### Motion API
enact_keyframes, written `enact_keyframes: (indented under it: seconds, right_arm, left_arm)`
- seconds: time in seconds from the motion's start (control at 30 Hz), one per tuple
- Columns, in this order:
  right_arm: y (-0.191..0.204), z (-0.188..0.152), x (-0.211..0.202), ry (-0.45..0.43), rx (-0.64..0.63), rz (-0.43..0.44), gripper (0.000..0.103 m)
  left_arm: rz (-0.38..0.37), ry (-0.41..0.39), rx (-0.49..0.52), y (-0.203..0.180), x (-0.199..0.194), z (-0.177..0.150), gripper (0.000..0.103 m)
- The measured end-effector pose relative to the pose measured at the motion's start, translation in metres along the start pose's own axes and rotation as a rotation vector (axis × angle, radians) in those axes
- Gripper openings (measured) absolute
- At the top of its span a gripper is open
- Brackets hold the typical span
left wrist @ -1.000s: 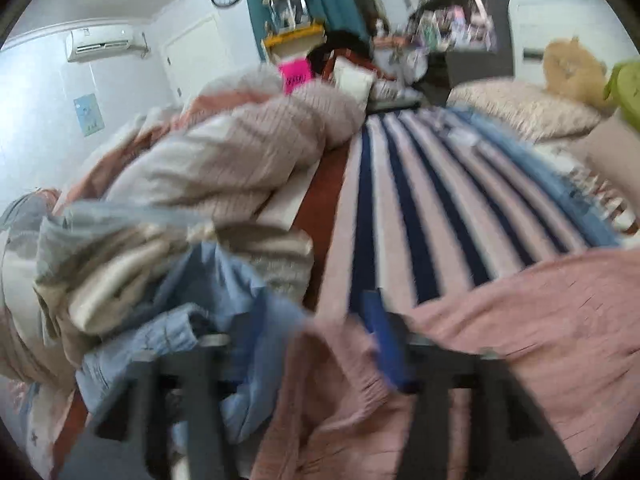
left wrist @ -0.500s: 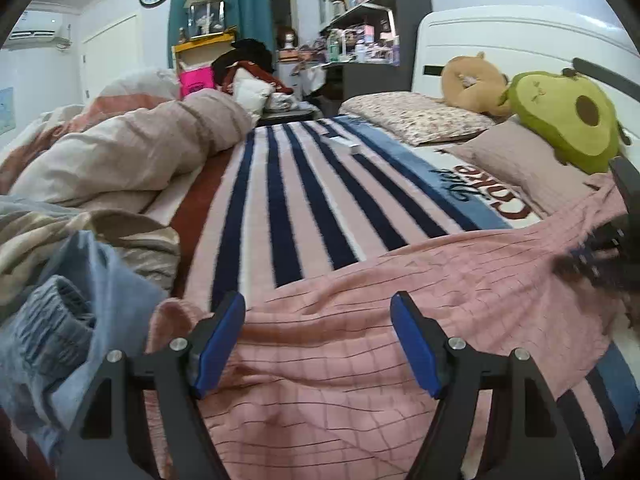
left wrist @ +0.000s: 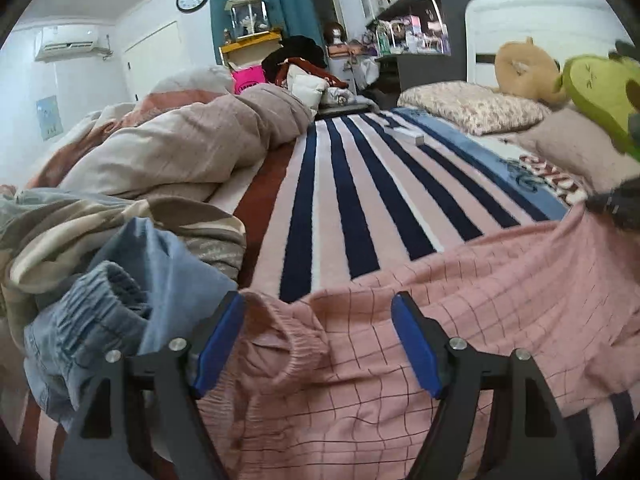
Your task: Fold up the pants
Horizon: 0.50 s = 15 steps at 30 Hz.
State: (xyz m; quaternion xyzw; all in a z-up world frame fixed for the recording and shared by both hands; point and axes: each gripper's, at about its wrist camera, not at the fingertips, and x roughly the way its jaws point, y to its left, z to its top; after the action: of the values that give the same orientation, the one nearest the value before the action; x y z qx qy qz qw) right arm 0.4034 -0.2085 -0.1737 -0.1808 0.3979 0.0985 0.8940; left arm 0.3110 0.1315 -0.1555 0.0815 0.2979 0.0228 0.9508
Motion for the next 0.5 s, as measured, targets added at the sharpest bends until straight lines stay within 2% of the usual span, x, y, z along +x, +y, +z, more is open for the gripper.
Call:
enact_keyframes:
  seconds: [0.07,0.13,0.27,0.33,0.4,0.5]
  right_arm:
    - [-0.005,-0.006,0.003,0.023,0.022,0.036,0.012]
    - [-0.011,-0.011,-0.002,0.026,0.048,0.061,0.040]
    - [-0.028,-0.033,-0.049,-0.006,0.085,0.071,0.049]
    - [-0.045,-0.056,-0.086,-0.038,0.136,0.070,0.059]
    - [-0.063,-0.078,-0.114,-0.040,0.196,0.076,0.060]
    - [-0.092,-0.122,-0.151,0.001,0.382,0.150,0.061]
  left_arm:
    - [-0.013,-0.002,-0.018,0.006,-0.002,0.000,0.079]
    - [-0.019,0.016,-0.031,0.010,-0.001,0.000,0.079]
    - [-0.060,0.046,-0.073,0.016,-0.016,-0.003,0.079]
    - [-0.125,0.062,-0.114,0.019,-0.031,-0.010,0.080]
    - [-0.246,0.076,-0.207,0.026,-0.050,-0.028,0.084]
    - [-0.350,0.115,-0.324,0.031,-0.065,-0.055,0.086]
